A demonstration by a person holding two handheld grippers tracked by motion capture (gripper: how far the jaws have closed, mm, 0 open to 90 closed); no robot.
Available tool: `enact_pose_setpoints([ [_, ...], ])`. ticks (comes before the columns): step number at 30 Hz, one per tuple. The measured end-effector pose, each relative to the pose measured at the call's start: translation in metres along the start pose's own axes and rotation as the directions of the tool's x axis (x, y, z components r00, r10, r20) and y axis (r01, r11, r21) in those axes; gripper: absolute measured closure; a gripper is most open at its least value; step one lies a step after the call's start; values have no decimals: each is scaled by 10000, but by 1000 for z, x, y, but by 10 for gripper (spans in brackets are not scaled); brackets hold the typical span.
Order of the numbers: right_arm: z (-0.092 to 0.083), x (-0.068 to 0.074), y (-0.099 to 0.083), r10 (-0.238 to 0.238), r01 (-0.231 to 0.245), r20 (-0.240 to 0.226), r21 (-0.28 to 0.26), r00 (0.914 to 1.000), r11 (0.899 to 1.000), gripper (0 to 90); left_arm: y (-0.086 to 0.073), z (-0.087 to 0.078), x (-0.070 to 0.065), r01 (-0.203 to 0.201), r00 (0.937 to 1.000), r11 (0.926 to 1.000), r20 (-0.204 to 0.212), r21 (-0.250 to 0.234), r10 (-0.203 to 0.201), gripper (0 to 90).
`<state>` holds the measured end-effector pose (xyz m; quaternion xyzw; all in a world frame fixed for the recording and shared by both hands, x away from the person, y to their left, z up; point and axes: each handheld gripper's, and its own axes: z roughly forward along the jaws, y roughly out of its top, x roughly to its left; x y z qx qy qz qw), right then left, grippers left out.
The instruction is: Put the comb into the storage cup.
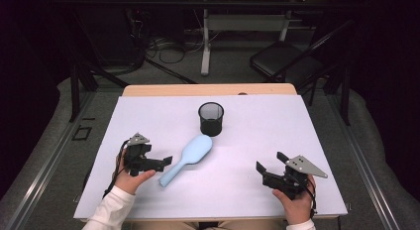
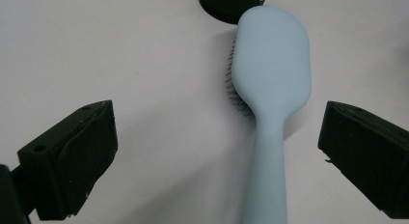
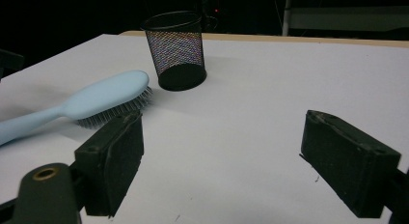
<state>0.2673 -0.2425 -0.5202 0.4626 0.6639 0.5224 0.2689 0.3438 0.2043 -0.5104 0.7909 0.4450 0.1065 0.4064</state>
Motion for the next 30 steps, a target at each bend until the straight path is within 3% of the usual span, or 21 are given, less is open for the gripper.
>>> enact_pose_setpoints([
  [14,0,-1,0,-69,69,19,-7,10000,10000,147,17,-9,-8,-365,9993,9984,-113,423,370,6],
  [23,0,0,0,-46,46,28,-14,10000,10000,147,23,-12,-9,-205,9996,9969,194,760,190,7],
  [30,0,0,0,-37,38,9,-11,10000,10000,146,28,-13,-10,-262,9996,9935,166,1105,245,8],
])
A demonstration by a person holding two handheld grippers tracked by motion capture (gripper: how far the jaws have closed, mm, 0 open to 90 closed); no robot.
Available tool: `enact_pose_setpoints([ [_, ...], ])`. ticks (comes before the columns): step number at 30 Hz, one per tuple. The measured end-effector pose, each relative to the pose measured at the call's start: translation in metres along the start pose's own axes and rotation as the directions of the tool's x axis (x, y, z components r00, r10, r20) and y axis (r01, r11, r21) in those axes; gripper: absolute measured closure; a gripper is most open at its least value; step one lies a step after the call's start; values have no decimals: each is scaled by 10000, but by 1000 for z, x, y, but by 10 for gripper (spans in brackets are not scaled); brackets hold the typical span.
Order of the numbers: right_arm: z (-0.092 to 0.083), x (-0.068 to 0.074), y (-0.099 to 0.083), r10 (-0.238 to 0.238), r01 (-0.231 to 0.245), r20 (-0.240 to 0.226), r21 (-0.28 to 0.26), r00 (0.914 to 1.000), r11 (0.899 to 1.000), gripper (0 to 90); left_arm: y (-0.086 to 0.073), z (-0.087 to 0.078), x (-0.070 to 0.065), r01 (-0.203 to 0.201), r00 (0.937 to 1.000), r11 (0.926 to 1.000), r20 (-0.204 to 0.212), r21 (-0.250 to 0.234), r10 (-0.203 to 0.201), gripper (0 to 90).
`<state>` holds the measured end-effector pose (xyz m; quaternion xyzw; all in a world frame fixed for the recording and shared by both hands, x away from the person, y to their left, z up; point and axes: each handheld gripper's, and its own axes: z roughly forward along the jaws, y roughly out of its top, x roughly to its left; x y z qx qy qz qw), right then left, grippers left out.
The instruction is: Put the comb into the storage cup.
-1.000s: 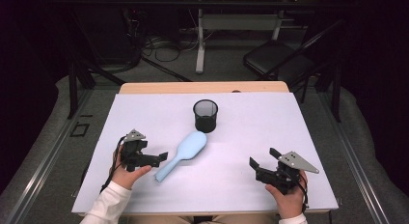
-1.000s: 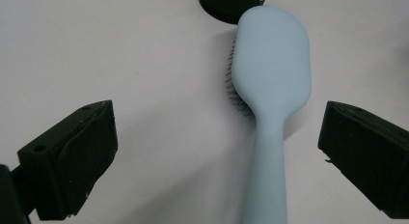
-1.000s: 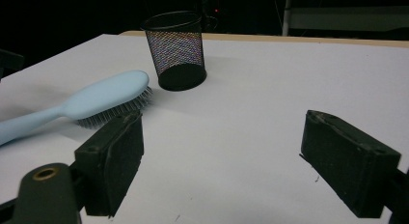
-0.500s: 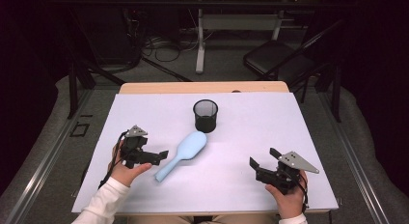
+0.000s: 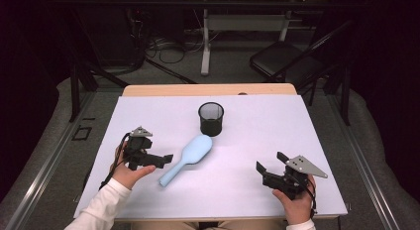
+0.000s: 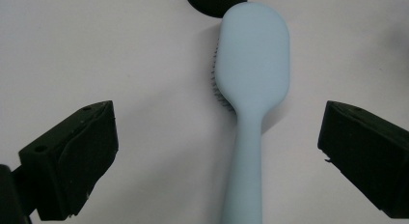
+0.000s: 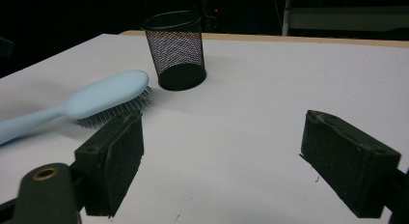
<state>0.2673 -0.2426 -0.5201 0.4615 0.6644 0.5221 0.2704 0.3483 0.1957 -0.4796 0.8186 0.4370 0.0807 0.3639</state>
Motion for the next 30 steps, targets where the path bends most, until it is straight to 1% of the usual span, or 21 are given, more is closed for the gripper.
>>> enact_pose_setpoints([
  [4,0,0,0,17,-17,-14,1,10000,10000,146,3,0,-1,-112,9999,9998,4,155,112,8],
  [10,0,0,0,19,-19,22,-9,10000,10000,144,8,2,-6,-298,9995,9987,65,402,296,9],
  [11,-1,0,0,-24,24,68,51,10000,10000,140,9,4,-8,-381,9993,9980,68,509,378,9],
  [15,-1,1,1,-9,8,68,53,10000,10000,115,11,7,-10,-485,9988,9967,106,648,479,16],
  [20,0,4,2,-96,95,30,176,9999,9998,112,12,10,-12,-501,9986,9958,183,771,488,20],
  [21,0,4,2,-165,164,18,183,9999,9997,112,12,11,-13,-569,9983,9946,188,863,555,21],
  [24,0,6,3,-222,222,-14,165,9998,9996,112,13,13,-14,-523,9985,9942,187,936,508,23],
  [30,-1,6,4,-177,178,-35,161,9998,9997,105,16,15,-15,-550,9982,9924,296,1100,521,23],
])
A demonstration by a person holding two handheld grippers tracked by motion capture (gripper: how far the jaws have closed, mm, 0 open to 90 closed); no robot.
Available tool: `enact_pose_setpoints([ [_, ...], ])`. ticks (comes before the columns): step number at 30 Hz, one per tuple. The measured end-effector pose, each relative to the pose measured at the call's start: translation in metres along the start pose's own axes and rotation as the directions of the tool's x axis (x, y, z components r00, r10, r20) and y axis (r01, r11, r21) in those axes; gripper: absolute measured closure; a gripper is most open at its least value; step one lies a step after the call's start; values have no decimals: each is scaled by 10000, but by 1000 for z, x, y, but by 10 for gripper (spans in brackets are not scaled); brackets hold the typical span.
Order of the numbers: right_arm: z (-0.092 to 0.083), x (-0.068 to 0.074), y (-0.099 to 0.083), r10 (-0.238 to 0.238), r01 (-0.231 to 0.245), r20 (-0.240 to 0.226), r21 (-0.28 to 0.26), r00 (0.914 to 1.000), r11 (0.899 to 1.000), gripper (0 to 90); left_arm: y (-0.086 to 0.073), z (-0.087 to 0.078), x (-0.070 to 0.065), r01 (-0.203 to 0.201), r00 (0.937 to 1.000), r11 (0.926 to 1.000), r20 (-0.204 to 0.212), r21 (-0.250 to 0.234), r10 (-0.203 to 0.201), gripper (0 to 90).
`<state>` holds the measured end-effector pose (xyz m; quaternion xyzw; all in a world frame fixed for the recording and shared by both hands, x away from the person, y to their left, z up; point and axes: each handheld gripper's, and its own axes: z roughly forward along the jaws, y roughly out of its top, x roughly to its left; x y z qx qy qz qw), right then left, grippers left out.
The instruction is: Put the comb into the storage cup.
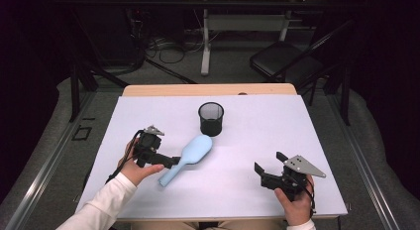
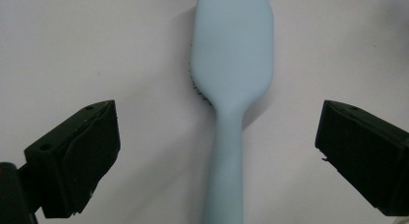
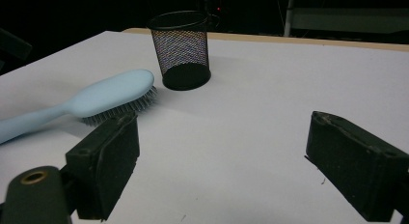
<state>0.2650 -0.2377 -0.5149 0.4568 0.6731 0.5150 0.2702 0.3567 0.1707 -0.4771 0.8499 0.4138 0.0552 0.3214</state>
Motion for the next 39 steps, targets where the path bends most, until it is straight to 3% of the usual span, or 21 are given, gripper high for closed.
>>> enact_pose_setpoints([
  [4,-1,1,0,-115,115,-148,4,9998,9999,42,2,1,-1,-7,10000,9999,20,116,7,23],
  [12,0,2,0,-275,277,-191,100,9994,9996,0,7,5,-4,-118,9999,9991,10,401,118,23],
  [27,3,3,-1,-314,311,77,351,9995,9989,0,16,10,-7,-179,9998,9960,4,870,179,23],
  [39,3,2,-1,-255,252,67,449,9997,9987,0,20,24,-7,-190,9997,9872,-87,1582,207,23],
])
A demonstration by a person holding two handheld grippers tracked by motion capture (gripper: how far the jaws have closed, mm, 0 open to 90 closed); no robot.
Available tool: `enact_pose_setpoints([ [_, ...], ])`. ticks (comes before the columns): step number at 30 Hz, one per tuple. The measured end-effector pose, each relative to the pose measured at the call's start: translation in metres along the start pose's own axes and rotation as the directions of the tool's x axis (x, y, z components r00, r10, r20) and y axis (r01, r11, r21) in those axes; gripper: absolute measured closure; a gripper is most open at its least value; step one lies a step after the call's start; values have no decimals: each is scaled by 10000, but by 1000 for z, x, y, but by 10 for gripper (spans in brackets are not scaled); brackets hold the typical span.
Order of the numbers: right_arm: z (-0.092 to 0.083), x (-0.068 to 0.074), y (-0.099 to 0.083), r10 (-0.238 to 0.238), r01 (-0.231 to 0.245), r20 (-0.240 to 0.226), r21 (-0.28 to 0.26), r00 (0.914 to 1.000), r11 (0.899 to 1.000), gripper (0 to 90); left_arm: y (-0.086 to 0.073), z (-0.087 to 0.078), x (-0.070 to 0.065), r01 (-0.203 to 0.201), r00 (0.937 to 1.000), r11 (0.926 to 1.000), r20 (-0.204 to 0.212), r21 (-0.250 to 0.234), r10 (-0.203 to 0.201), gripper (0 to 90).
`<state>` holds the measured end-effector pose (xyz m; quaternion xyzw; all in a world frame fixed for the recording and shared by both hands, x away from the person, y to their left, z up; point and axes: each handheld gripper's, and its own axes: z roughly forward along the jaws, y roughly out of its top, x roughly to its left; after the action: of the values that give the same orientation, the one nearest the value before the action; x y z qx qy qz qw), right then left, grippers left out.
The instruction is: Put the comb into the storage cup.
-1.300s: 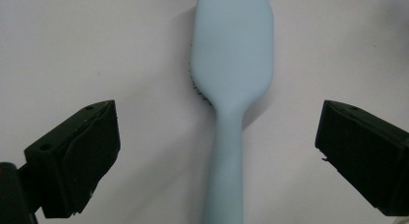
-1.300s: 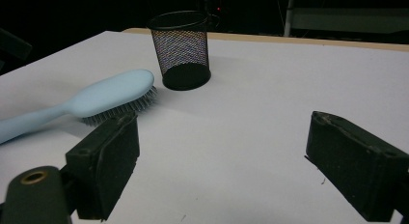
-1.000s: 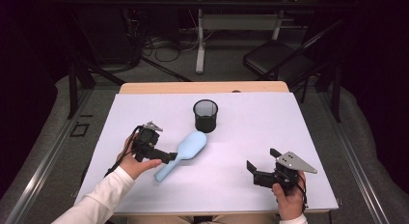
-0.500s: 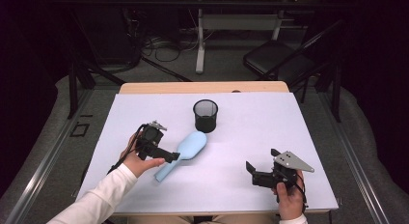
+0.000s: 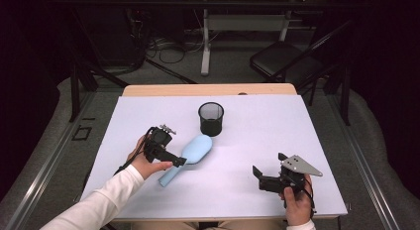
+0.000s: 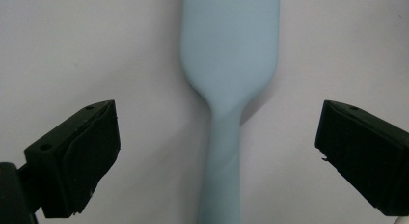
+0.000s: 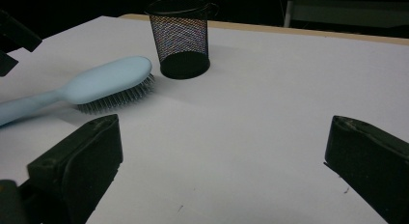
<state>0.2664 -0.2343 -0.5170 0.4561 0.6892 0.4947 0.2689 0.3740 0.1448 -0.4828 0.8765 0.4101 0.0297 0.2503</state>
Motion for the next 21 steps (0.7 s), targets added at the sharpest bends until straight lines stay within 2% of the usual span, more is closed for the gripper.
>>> enact_pose_setpoints([
  [15,1,0,-1,8,-8,-66,45,10000,10000,0,6,19,-2,43,10000,9971,46,759,-47,34],
  [21,2,0,-1,22,-21,-113,64,9999,10000,0,8,24,-3,-99,9999,9938,-20,1110,102,100],
])
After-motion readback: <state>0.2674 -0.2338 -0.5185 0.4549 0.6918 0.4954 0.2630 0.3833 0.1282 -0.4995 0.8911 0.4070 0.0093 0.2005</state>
